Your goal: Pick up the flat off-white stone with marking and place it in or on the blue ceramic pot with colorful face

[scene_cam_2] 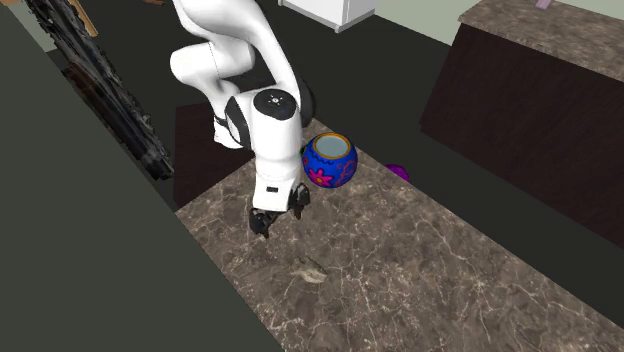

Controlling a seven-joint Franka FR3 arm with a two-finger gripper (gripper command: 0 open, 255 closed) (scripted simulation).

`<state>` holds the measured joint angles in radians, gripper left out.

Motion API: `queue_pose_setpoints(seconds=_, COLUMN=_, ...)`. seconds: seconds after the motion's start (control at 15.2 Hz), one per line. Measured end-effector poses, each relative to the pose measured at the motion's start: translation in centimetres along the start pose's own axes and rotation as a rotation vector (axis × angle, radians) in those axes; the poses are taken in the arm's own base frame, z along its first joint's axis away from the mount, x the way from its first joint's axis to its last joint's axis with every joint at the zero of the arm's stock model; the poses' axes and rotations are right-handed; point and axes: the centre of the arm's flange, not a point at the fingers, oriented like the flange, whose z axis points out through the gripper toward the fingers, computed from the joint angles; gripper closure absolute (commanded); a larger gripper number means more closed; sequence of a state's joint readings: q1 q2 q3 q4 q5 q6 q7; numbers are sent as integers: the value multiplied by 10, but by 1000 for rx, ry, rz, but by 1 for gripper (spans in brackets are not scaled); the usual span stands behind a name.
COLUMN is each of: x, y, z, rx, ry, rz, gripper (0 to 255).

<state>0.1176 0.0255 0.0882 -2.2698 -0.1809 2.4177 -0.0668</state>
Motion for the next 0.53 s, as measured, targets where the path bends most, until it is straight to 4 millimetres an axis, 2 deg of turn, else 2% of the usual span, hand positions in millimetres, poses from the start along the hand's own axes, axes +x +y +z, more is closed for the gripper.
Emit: queue_pose_setpoints(seconds=0.53, x=64, y=-27, z=74, rx=-5, ry=32, rz=-80, gripper=0)
